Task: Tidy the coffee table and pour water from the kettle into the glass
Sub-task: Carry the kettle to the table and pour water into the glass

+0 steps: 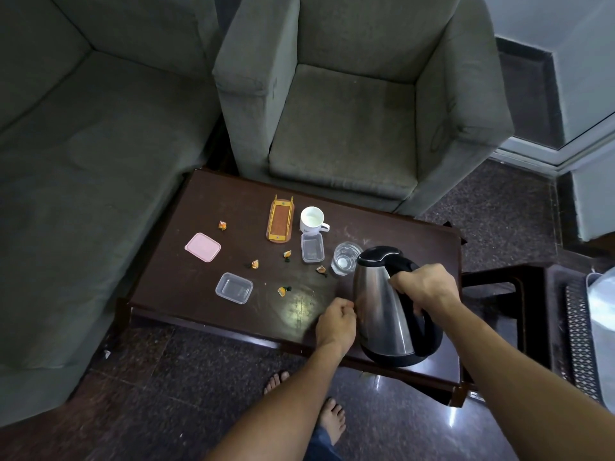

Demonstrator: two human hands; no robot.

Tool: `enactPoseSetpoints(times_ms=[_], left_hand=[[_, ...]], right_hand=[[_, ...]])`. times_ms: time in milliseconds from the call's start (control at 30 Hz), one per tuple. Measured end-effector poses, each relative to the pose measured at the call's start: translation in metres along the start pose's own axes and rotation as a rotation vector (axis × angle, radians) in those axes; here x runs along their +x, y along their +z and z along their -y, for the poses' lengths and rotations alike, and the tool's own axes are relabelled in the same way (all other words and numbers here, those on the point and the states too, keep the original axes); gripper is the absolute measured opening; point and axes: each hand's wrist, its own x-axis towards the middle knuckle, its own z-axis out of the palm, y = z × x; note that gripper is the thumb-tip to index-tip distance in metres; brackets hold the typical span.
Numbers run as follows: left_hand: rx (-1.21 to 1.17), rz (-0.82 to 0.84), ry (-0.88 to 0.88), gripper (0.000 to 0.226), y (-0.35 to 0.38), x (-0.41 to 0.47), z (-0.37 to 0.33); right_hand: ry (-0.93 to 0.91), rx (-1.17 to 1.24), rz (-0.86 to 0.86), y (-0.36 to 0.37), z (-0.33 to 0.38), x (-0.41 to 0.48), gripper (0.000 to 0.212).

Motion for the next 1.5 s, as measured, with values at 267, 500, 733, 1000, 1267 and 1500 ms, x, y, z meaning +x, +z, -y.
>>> enactPoseSetpoints(times_ms=[267,500,733,1000,1267,1500], left_hand=[[0.003,0.011,0.003,0.027,0.0009,0.0000,-0.0006],[0.017,0.010,0.008,0.025,0.0015,0.0016,-0.0013],[0.014,0.007,0.006,0.025,0.0008,0.0024,-0.0006],[0.021,0.010,0.012,0.025,-0.0008,0.0011,-0.0009],[0.023,0.014,0.020,0.023,-0.0016,0.0019,-0.0019],[0.060,0.029,0.041,0.021,-0.0020,0.0045,-0.0029]], right_hand=[[0.004,-0.002,-0.005,-0.0013,-0.0003,0.0005,0.031],[0.001,0.012,-0.012,0.0000,-0.0024,0.0030,0.031],[0.003,0.010,-0.010,0.0006,-0.0015,0.0035,0.031],[0.000,0.012,-0.003,-0.0005,-0.0012,0.0030,0.033],[0.005,0.009,0.000,-0.0025,-0.0007,0.0024,0.032],[0.001,-0.011,0.002,-0.0033,0.0001,0.0020,0.031]])
